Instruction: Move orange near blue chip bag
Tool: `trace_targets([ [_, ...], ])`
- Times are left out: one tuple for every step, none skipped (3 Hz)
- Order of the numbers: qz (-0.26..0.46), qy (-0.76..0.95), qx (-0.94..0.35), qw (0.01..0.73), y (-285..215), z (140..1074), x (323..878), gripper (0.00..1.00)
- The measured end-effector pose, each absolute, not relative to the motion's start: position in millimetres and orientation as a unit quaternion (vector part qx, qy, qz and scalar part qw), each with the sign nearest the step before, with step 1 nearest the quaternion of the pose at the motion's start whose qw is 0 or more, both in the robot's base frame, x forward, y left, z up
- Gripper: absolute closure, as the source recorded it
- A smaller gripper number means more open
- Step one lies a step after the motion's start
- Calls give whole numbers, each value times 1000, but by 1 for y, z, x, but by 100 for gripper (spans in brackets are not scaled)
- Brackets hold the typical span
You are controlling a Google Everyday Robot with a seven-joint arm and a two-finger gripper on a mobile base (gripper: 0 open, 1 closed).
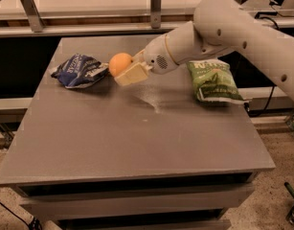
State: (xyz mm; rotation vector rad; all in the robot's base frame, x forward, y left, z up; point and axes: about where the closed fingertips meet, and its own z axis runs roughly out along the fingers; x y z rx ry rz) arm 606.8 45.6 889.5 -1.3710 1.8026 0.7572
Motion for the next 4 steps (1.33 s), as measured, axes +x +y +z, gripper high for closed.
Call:
trace_targets([
  [307, 693, -547, 356, 67, 875, 607, 81],
  [312, 691, -551, 349, 75, 865, 607, 59],
  [315, 693, -549, 346, 77, 858, 609, 36],
  [319, 693, -548, 343, 77, 853, 609, 12],
])
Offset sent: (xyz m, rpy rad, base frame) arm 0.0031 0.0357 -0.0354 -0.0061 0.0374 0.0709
